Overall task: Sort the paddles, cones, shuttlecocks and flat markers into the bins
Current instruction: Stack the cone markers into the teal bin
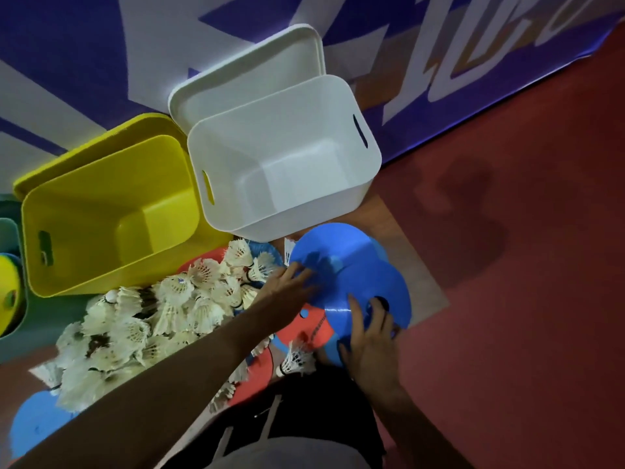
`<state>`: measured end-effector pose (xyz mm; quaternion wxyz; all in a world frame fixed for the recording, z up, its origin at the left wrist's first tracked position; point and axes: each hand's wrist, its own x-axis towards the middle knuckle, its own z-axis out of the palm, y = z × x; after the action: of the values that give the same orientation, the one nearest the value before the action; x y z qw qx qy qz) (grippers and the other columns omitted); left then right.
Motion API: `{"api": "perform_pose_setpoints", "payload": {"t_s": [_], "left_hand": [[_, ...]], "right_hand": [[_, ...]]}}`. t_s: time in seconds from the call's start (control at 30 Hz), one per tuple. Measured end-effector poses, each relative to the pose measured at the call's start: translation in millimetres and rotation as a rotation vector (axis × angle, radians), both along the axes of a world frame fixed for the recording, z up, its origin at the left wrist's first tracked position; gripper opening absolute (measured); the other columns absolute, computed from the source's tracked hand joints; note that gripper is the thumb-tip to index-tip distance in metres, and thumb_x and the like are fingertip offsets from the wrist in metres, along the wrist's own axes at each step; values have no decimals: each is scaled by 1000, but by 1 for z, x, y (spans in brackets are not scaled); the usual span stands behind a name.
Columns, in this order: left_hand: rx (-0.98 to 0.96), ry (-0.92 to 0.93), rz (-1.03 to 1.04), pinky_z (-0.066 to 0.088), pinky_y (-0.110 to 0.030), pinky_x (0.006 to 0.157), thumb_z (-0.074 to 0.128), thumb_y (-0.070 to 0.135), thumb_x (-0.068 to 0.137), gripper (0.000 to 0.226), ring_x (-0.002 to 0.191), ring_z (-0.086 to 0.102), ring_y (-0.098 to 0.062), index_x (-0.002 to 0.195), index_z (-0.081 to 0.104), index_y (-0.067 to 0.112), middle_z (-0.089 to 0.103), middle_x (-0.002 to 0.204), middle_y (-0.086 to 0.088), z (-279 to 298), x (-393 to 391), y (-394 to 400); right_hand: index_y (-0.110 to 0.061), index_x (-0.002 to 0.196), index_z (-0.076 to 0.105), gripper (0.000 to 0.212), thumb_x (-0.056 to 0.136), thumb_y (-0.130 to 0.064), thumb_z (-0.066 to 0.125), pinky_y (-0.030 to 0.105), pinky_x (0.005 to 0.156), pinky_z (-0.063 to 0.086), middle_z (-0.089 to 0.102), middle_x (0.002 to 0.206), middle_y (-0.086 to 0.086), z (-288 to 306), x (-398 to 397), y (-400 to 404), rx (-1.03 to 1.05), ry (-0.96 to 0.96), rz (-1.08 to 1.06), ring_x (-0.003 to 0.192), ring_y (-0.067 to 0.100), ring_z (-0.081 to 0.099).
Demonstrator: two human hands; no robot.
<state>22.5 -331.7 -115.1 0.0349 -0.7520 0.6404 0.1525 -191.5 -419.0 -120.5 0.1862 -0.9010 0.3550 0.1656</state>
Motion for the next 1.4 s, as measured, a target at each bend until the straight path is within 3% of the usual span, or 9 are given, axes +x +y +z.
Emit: {"api": "perform_pose_setpoints", "payload": {"t_s": [0.1,0.2,0.3,0.43,0.57,0.73,1.03,1.2,1.4], "left_hand": [[-42,9,-43,55,-39,78,62,19,81,28,106,58,-32,104,74,28,66,120,-1,-6,2,-4],[-94,54,-17,54,-37,73,50,27,86,25,100,57,-29,91,74,28,72,107,9,-7,6,-13],[-99,38,9,43,-37,77,43,29,89,29,101,48,-22,103,69,28,71,95,9,8,6,-14],[-171,6,59,44,-34,77,48,23,85,34,102,49,-18,115,62,31,64,80,9,43,10,16],[-321,164,147,43,-13,77,52,45,93,13,87,53,3,100,59,37,65,89,17,94,15,79],[-529,120,213,42,-19,99,48,21,100,28,108,60,-17,109,74,14,74,102,6,151,27,178],[-593,13,613,40,-15,97,50,25,96,31,110,54,-15,113,76,17,71,117,10,190,65,365],[-636,-100,794,37,-8,95,44,35,102,39,104,56,-13,108,77,15,72,111,12,211,103,463],[-610,-229,910,48,-29,84,55,30,91,32,94,60,-23,108,77,14,74,108,6,210,146,533]], "right_hand": [[-28,155,18,102,68,-32,71,49,80,43,39,133,16,2,4,-5,-26,-58,-44,104,36,46],[-25,156,22,106,66,-51,72,46,79,42,42,124,14,15,3,-17,-55,-73,-39,105,33,48],[-26,158,14,117,64,-68,68,48,80,46,39,124,14,30,1,-21,-65,-67,9,107,33,46],[-22,157,19,119,56,-55,73,49,84,48,40,130,17,66,13,-17,-109,-158,9,108,38,51],[-10,147,42,86,74,-48,67,43,95,42,44,130,20,118,34,-3,-164,-492,11,117,41,50],[-3,144,40,72,87,-45,52,40,105,38,46,138,18,185,77,32,-129,-635,176,126,35,47],[-16,150,36,51,101,-28,31,38,112,37,42,146,0,220,201,144,73,-712,577,133,19,43],[-23,138,46,46,103,-41,21,44,67,57,67,117,3,226,276,204,-69,-634,699,92,29,69],[-32,144,19,46,104,-29,42,38,45,35,54,59,-3,245,330,255,-75,-492,662,51,21,51]]}}
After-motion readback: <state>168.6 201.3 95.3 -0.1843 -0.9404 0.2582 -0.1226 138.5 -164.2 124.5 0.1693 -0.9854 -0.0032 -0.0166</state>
